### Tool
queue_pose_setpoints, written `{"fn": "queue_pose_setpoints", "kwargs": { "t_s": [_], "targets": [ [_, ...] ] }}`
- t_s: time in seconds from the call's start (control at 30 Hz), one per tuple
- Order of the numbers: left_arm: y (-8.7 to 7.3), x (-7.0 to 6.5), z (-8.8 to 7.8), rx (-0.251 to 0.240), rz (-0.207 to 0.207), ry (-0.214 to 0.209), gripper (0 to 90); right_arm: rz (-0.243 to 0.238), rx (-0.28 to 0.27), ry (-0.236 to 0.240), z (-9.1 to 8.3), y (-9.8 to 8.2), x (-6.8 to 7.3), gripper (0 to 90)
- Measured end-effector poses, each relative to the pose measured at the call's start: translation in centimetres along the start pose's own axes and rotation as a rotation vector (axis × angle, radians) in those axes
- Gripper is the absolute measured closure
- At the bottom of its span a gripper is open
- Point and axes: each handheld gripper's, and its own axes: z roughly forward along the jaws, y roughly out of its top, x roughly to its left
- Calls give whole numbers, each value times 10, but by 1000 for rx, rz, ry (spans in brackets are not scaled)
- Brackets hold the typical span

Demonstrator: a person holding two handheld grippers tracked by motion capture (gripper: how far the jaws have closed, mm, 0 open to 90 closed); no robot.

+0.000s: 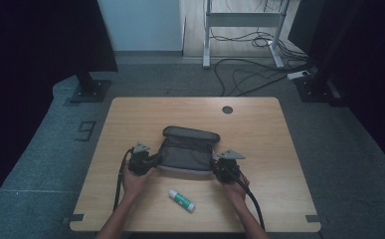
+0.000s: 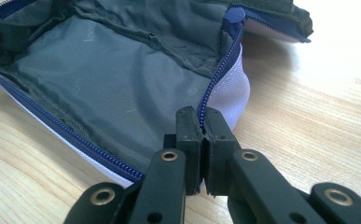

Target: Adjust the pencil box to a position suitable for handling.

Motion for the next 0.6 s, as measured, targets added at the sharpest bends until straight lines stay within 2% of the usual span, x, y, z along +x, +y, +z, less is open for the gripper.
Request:
{"fn": "queue_pose_setpoints", "kwargs": {
  "t_s": [0.2, 0.33, 0.37, 0.47, 0.6],
  "targets": [
    [-4, 1, 5, 31, -15, -21, 755, -1, 23, -10, 4, -4, -3, 815],
    [-5, 0, 5, 18, -4, -10, 704, -29, 18, -23, 3, -4, -2, 785],
    [-5, 0, 5, 15, -7, -5, 674, -33, 18, -26, 3, -4, -2, 767],
    [-5, 0, 5, 6, -20, 24, 488, -31, 10, -42, 3, -4, -1, 684],
    [-3, 2, -1, -33, -16, 49, 361, -13, -28, -47, -1, -4, -2, 572]
  ]
}}
